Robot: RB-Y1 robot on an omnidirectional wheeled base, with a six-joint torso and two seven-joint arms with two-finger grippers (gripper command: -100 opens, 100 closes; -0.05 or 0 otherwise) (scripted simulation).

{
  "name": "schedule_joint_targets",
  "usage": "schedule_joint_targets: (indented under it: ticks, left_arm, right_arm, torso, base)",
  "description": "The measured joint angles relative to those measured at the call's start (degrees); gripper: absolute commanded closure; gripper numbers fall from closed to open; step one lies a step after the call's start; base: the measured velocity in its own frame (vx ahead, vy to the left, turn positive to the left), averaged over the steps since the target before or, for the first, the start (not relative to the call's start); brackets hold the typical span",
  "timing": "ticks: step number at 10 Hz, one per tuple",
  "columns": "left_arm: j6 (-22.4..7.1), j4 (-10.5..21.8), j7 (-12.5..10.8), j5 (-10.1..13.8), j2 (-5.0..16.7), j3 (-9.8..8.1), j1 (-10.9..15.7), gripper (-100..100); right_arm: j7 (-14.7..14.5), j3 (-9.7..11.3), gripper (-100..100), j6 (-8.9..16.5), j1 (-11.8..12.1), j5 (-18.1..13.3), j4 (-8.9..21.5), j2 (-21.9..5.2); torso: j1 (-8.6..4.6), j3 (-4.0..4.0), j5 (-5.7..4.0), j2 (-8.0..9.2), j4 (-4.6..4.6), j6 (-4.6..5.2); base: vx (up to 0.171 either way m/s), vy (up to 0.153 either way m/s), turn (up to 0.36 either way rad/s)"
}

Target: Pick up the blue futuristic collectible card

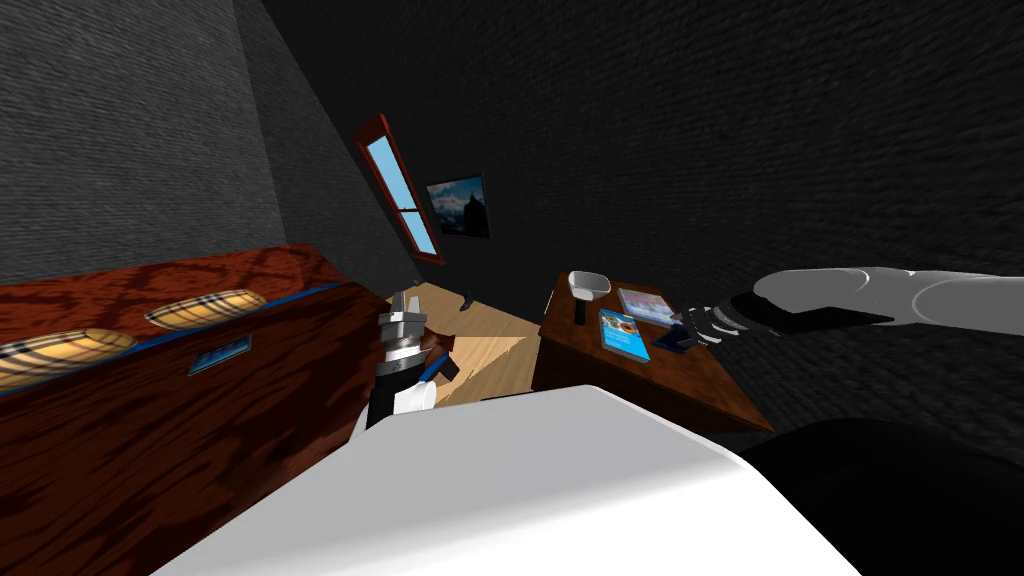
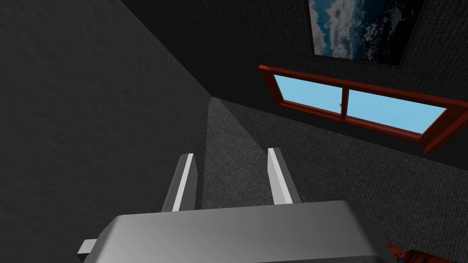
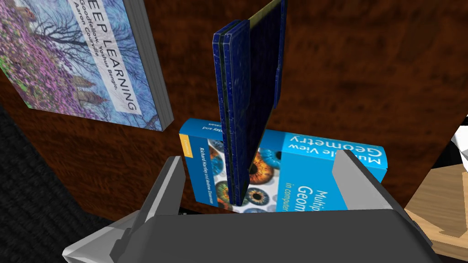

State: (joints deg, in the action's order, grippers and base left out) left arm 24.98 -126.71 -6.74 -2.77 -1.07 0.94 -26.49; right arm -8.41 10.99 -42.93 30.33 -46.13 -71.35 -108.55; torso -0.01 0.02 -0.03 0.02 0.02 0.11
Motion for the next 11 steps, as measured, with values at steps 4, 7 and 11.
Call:
schedule_joint_targets:
  ticks: [4,7,11]
  left_arm:
    - [0.0,0.0,0.0,0.0,0.0,0.00,0.0,0]
    - [0.0,0.0,0.0,0.0,0.0,0.00,0.0,0]
    - [0.0,0.0,0.0,0.0,0.0,0.00,0.0,0]
  right_arm:
    - [-2.9,1.2,-100,2.0,2.4,5.5,-0.5,-2.5]
    - [-2.5,1.7,-100,2.9,2.3,2.8,0.5,1.2]
    - [-3.4,2.0,100,4.1,2.7,4.3,0.4,0.4]
  torso:
    - [0.00,0.00,-0.01,0.00,0.00,0.00]
    - [-0.08,0.02,-0.02,0.04,0.01,-0.01]
    - [0.04,0.00,-0.26,0.09,-0.08,0.08]
  base:
    - [-0.003,-0.002,0.022]
    - [-0.010,-0.010,0.056]
    - [-0.001,-0.001,0.003]
